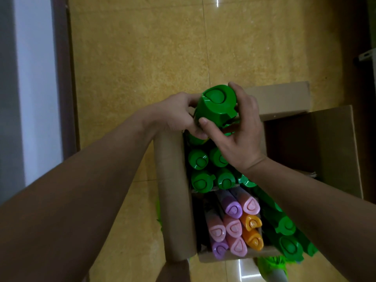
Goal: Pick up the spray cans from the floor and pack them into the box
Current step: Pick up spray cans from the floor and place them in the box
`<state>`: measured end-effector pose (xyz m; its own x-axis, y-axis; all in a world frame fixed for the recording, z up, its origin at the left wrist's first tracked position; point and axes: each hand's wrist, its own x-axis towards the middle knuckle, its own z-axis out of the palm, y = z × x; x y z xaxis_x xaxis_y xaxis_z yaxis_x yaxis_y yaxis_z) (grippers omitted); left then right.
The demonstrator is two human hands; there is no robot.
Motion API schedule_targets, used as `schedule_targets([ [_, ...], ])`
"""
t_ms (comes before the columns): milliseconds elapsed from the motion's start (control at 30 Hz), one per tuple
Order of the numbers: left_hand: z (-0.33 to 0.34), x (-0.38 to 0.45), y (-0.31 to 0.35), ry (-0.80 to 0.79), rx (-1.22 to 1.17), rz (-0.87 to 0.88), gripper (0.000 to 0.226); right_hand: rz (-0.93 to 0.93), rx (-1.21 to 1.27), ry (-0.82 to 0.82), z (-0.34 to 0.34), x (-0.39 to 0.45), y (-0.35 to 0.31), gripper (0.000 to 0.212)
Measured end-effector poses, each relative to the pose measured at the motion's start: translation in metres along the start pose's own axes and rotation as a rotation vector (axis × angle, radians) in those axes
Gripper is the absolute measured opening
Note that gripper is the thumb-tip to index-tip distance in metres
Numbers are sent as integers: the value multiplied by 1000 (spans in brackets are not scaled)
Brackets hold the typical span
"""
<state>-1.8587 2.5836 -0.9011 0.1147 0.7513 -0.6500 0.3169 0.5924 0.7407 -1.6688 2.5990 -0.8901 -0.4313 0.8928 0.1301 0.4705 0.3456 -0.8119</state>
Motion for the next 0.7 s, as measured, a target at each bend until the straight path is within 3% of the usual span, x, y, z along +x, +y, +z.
schedule_targets([
  [233,14,6,-18,59,-2,-72,64,1,-36,-60,9,-8,14,76],
  [400,39,2,-45,90,-30,-120,76,29,-106,-267,17,-21,23,77],
  [533,51,0,-57,221,114,-120,78,-27,-282,-373,21,-18,23,75],
  [633,59,2,-78,223,5,-118,79,-17,-387,-365,22,-17,24,72],
  [700,64,5,-92,329,-94,-124,74,-7,-422,-354,21,-17,26,71],
])
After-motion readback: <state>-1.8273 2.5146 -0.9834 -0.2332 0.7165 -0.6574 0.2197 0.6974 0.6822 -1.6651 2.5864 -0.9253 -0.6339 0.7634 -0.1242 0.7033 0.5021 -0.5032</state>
